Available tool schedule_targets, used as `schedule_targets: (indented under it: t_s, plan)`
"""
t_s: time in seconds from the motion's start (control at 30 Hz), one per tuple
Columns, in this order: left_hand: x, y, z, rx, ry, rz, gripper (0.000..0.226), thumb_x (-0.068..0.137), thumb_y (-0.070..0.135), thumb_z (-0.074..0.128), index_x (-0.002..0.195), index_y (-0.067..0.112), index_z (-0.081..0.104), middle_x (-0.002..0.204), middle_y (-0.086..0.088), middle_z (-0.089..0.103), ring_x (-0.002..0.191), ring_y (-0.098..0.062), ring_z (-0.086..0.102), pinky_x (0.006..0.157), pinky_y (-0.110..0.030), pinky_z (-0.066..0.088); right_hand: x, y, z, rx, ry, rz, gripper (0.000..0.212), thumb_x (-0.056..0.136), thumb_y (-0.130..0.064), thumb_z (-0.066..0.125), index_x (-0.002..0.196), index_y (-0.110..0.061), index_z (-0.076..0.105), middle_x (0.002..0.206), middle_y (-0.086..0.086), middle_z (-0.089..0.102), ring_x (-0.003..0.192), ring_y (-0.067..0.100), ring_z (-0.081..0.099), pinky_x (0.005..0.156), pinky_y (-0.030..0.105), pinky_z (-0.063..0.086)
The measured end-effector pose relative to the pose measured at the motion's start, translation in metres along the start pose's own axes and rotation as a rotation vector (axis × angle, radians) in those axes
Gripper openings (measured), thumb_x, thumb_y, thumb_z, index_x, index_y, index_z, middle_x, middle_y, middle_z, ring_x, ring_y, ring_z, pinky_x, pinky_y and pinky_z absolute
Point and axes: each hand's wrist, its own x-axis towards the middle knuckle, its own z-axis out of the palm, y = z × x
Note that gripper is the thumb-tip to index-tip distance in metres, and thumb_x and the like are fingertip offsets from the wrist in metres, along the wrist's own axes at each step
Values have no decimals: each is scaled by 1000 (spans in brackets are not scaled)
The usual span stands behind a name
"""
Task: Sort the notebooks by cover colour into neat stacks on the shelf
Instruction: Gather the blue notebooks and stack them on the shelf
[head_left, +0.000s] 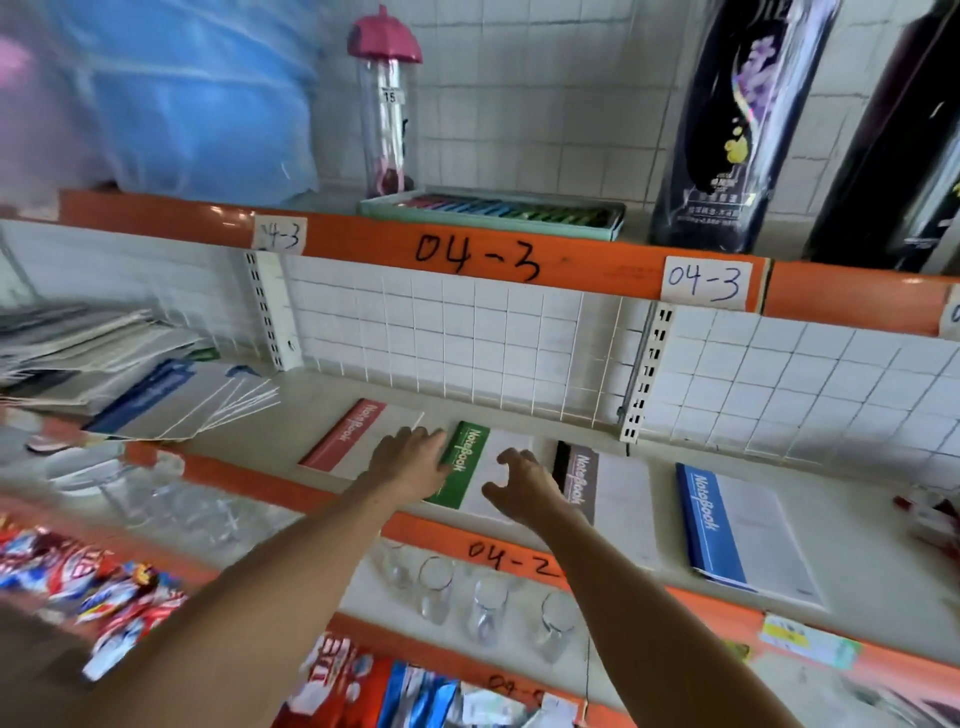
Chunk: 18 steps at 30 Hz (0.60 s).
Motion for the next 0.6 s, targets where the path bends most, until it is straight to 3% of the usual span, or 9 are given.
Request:
schedule_targets:
  t_s: [0.13, 0.27, 0.37, 0.5, 0.6]
  plan:
    - [-19, -54, -7, -53, -48, -25, 50, 94, 47, 53, 137, 21, 47, 131, -7, 56, 120, -30, 52, 96, -44, 46, 1, -55, 25, -17, -2, -2, 62, 87, -37, 68, 139, -12, 46, 133, 12, 52, 121, 32, 52, 98, 37, 45]
    - [-41, -114, -15, -20, 5, -37, 57, 94, 51, 51, 144, 25, 42, 142, -4, 52, 126, -29, 48, 100, -42, 43, 4, -117, 50, -50, 12, -19, 64, 87, -38, 66, 142, -12, 43, 140, 14, 49, 125, 34, 50, 99, 37, 44]
    - [-59, -159, -20, -17, -28, -76, 58, 94, 52, 49, 144, 24, 40, 134, -7, 55, 121, -31, 50, 97, -43, 43, 4, -158, 79, -62, -13, -30, 65, 88, -38, 64, 144, -13, 41, 141, 13, 47, 127, 33, 48, 100, 38, 44]
    - [-79, -221, -22, -59, -63, -124, 45, 95, 51, 49, 128, 21, 49, 127, -8, 58, 118, -31, 52, 98, -44, 43, 6, -210, 116, -59, -32, -26, 65, 89, -37, 65, 144, -12, 41, 141, 12, 47, 126, 33, 48, 102, 37, 40]
    - [-94, -258, -27, -75, -73, -137, 50, 96, 48, 48, 137, 20, 46, 133, -7, 55, 122, -29, 49, 98, -43, 43, 9, -241, 134, -36, -32, -37, 64, 87, -36, 65, 141, -13, 42, 137, 12, 50, 123, 33, 51, 101, 39, 44]
